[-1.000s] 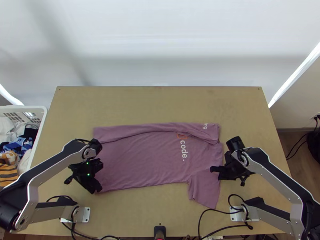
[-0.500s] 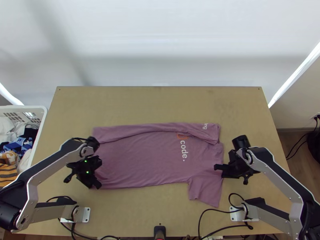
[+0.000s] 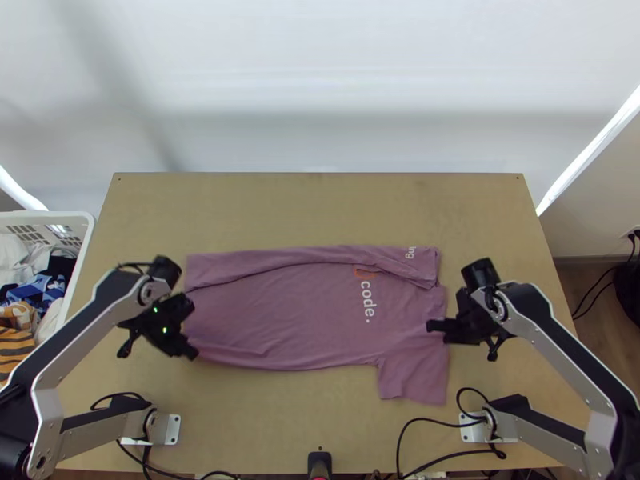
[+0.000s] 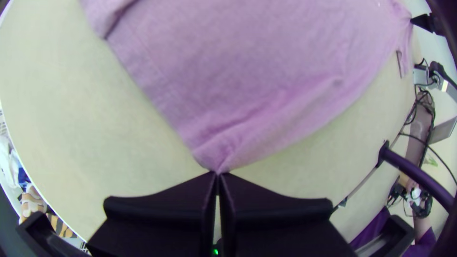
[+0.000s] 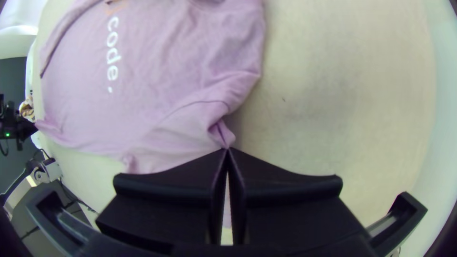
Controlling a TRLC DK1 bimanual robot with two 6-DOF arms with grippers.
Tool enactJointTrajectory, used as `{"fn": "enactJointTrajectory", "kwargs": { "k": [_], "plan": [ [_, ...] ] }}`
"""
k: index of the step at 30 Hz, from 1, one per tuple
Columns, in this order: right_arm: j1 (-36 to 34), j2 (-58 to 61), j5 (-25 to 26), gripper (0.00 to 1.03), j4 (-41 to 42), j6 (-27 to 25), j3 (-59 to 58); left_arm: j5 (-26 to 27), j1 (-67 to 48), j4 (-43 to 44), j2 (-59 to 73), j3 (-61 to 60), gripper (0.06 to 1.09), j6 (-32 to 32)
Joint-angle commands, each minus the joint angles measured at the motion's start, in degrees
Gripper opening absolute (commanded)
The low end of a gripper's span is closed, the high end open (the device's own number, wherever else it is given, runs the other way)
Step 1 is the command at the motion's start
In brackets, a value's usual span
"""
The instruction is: Fold the t-shirt
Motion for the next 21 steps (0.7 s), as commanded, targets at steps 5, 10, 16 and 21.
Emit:
{"fn": "enactJointTrajectory", "kwargs": {
  "k": [5, 10, 16, 21],
  "plan": [
    [2.26, -1.08, 0.69, 0.03, -3.42, 2.54, 9.12, 4.05, 1.46, 0.19, -0.58, 9.02, 0.1, -3.86],
    [0.68, 2.26, 1.04, 0.03, -3.16, 2.36, 11.58, 4.93, 4.18, 3.44, 1.09, 10.78, 0.1, -4.92],
    [-2.31, 7.88, 1.83, 0.03, -1.84, 2.36, 16.06, 5.02, 6.99, 6.87, 3.81, 12.71, 0.1, -6.32],
    [-3.98, 12.81, 3.41, 0.03, -0.34, 2.36, 21.78, 4.93, 8.84, 9.16, 7.06, 15.0, 0.1, -7.12]
  ]
}}
